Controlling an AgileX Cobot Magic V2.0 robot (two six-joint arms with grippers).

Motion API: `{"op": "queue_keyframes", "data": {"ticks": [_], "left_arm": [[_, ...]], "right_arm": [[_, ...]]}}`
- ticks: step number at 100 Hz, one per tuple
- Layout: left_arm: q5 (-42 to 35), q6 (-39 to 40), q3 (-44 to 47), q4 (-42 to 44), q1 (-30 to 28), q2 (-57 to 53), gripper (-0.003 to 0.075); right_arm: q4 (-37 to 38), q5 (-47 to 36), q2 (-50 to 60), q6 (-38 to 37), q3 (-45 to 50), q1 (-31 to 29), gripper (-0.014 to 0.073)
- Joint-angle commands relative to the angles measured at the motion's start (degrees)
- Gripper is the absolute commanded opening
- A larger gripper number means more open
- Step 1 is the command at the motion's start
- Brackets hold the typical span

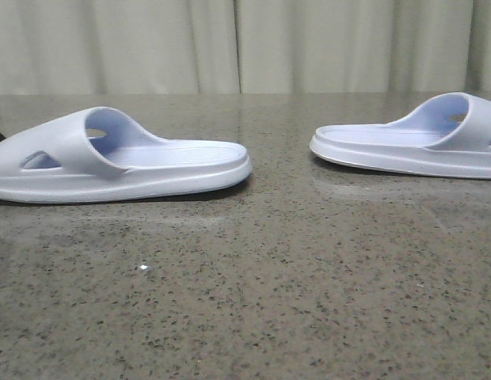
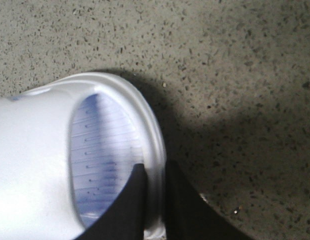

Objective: Insert blue slippers together front up
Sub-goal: 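Close each gripper on the heel rim of its slipper, then lift both slippers off the table by their heels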

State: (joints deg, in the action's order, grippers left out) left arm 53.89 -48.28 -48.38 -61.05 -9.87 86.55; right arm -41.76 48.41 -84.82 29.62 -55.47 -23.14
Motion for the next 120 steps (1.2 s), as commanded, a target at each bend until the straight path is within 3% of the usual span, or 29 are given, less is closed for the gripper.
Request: {"op": "queue_keyframes", "data": {"ticks": [1,11,26,39,64,91,120], "left_arm": [[1.59,-0.26,-1.6,-3.15,0.68,-1.12,0.0252],[1.59,-0.26,-1.6,-3.15,0.8,-1.12,0.0191],[1.59,-0.36,-1.6,-3.15,0.8,-1.12,0.0017],[1.59,-0.36,-2.12,-3.04,0.8,-1.12,0.0016],[4.54,-0.36,-5.59,-2.92,0.34,-1.12,0.0016],[9.6,-0.36,-8.46,-4.37,-5.36,-1.12,0.0015],[13.18,-1.5,-8.67,-11.37,-7.33,-1.24,0.0015]], "right_arm": [[-1.84,0.29,1.52,0.89,-1.77,-0.32,-0.0107],[-1.84,0.3,1.52,0.89,-1.77,-0.32,-0.0107],[-1.84,0.3,1.52,0.89,-1.77,-0.32,-0.0107],[-2.5,0.3,1.52,0.89,-1.77,-0.32,-0.0107],[-10.47,1.38,4.24,5.32,-1.8,-0.32,-0.0107],[-15.52,3.27,9.26,6.29,-4.76,-0.44,-0.0107],[-23.24,10.06,10.42,8.0,-9.71,-0.44,-0.0107]]}}
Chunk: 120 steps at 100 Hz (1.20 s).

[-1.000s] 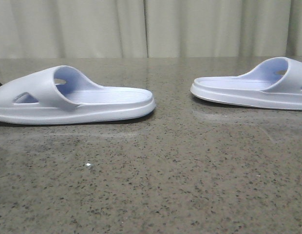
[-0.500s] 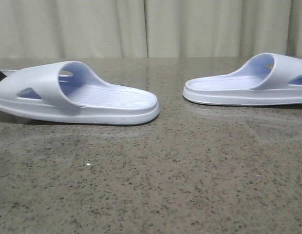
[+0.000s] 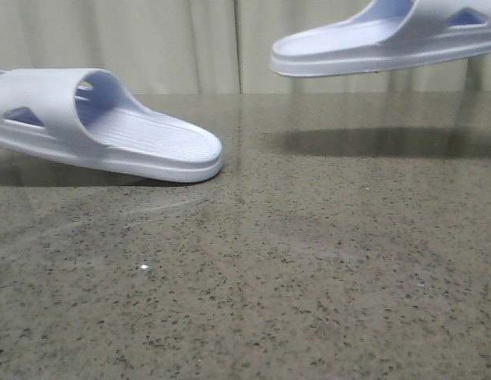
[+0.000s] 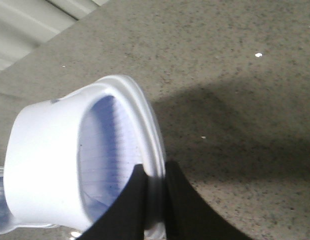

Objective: Insert blue slippers together front up
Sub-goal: 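Lift both slippers off the table by their heels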

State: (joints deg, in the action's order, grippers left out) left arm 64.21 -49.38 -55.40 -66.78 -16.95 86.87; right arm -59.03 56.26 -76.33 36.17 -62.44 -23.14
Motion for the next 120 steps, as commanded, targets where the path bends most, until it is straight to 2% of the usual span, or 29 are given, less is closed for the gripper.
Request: {"op": "queue_keyframes", "data": {"ticks": [1,8,33,59,120], "left_arm": [[2.83,-0.55,-1.66,-5.67,-0.25,-1.56,0.0015],[3.52,-0.86,-1.66,-6.68,-0.25,-1.56,0.0015],[6.42,-2.37,-1.66,-12.75,-0.25,-1.56,0.0015],[8.32,-3.1,-1.66,-16.41,0.24,-1.56,0.0015],[8.32,-3.19,-1.76,-20.92,8.16,-1.56,0.0015]], "right_arm": [[-6.58,2.59,1.93,1.76,-2.75,-0.44,-0.0107],[-8.75,4.24,1.93,3.12,-2.75,-0.44,-0.0107],[-9.44,7.2,1.93,3.8,-2.75,-0.34,-0.0107],[-9.8,7.7,1.54,4.21,-2.75,2.49,-0.0107],[-12.65,4.75,-5.31,6.22,-2.75,8.52,-0.0107]]}}
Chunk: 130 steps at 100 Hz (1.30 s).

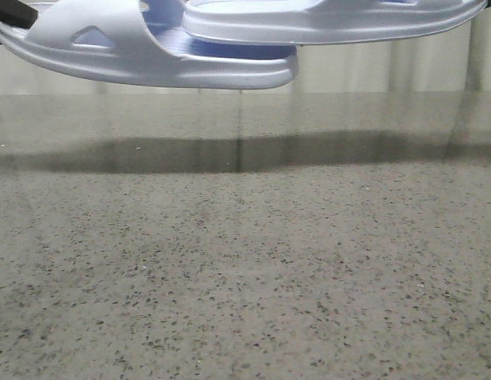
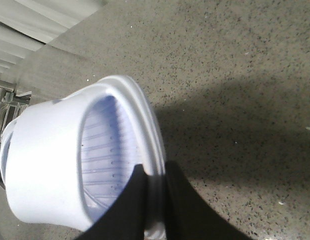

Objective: Insert blue slippers together front up
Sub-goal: 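Lift both slippers off the table by their heels, then bring the right gripper's slipper over the left gripper's slipper, stacking them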

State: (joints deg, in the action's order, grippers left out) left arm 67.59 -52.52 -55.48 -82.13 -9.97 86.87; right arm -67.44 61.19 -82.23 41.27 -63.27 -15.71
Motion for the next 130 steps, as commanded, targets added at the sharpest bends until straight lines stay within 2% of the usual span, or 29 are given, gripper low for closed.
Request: {"op": "queue_keyframes", "data": {"ticks": [1,36,56,82,130], "left_arm": [[4.93,-0.06,-1.68,-5.57,1.17,-1.56,0.0015],[4.93,-0.06,-1.68,-9.58,3.45,-1.56,0.0015],[4.93,-0.06,-2.98,-9.44,4.96,-1.56,0.0015],[4.93,0.18,-3.74,-8.26,5.17,-1.56,0.0015],[4.93,0.87,-3.74,-6.13,5.17,-1.56,0.0015]], "right_arm": [[-4.24,-0.17,0.4,1.13,-1.91,1.32,-0.0107],[-7.86,-3.55,-3.94,1.7,-1.91,7.39,-0.0107],[-14.33,-1.73,-7.21,5.74,-1.91,11.41,-0.0107],[-14.35,-1.17,-10.47,7.02,-5.42,17.67,-0.0106],[-14.67,0.35,-16.85,6.61,-13.5,23.4,-0.0106]]}}
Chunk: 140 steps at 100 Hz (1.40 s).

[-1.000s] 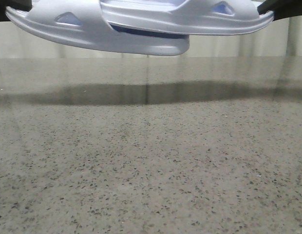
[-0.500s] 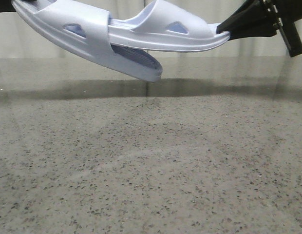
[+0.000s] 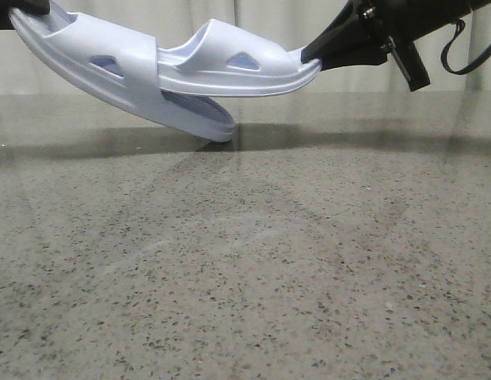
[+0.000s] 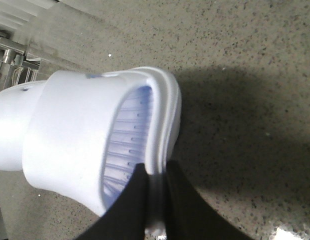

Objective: Insert blue slippers together front up
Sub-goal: 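Bring the right gripper's slipper over the left gripper's slipper, stacking them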

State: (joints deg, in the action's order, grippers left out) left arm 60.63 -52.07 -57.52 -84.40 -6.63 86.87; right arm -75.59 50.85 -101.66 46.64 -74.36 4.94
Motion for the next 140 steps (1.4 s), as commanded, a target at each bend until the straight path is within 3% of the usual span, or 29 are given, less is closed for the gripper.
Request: {"op": "queue_keyframes", "data": {"ticks": [1,12,33,70,92,140], "left_arm": [[11.9,0.42,-1.71,-3.86,1.84,-1.56,0.0015],[11.9,0.42,-1.71,-3.86,1.44,-1.56,0.0015],[11.9,0.42,-1.71,-3.97,-0.84,-1.56,0.0015],[10.67,0.42,-1.71,-4.76,-1.59,-1.56,0.0015],[9.93,0.42,-1.71,-4.76,-1.1,-1.56,0.0015],[-2.16,0.42,-1.71,1.68,5.63,2.27,0.0016]], "right_arm": [[-6.52,10.69,2.59,1.23,-2.42,2.74,-0.0106],[-5.05,11.84,2.59,1.23,-2.42,1.45,-0.0088],[-3.23,16.83,2.59,-0.3,-2.42,-3.79,0.0073],[-3.13,24.16,2.7,-0.3,-2.42,-12.69,0.0092],[-3.13,24.16,3.04,-0.3,-2.42,-13.61,0.0251],[-2.78,24.16,3.04,-0.3,-2.42,-13.61,0.0253]]}}
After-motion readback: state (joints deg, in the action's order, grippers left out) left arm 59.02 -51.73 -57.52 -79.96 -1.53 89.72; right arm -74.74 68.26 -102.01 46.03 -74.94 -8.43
